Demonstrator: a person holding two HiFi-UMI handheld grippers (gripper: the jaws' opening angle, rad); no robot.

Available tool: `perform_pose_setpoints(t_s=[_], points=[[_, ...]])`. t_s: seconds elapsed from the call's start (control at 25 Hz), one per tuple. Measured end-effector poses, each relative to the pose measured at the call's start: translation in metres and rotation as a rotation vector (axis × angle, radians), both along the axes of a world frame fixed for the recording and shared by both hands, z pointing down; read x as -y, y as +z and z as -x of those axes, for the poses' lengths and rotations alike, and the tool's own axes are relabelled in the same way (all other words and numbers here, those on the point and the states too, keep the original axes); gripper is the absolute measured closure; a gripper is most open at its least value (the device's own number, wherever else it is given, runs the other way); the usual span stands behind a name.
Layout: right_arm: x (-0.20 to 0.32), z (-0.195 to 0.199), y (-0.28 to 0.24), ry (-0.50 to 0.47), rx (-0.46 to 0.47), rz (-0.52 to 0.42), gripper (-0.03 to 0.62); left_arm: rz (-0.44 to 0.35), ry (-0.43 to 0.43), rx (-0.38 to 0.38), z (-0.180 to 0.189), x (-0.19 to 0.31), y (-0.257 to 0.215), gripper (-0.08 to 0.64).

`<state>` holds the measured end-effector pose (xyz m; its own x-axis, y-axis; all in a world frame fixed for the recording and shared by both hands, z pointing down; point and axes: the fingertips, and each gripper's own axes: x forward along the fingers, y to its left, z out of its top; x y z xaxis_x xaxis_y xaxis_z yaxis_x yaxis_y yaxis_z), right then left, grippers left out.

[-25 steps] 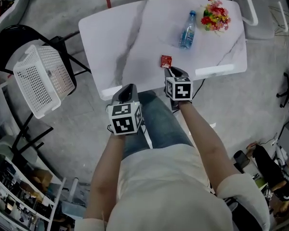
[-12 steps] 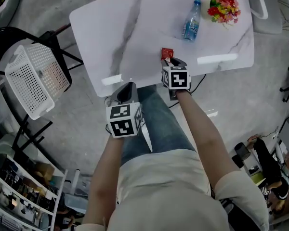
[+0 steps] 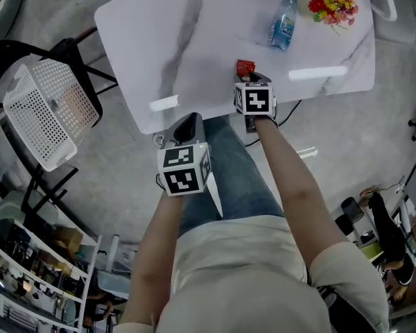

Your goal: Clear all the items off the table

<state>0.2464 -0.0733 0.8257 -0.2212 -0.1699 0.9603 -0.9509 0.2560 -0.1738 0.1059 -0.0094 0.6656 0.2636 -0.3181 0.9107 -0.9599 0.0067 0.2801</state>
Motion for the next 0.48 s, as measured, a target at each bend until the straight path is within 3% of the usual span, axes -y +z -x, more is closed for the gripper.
perform_pose_setpoints(t_s=[0.48], points=[[0.0014, -0.0012, 0.0073, -0.03, -0.043, -0.03, 0.43, 0.004, -0.012, -0.013, 0.0012, 0.0005, 0.0036, 0.552]])
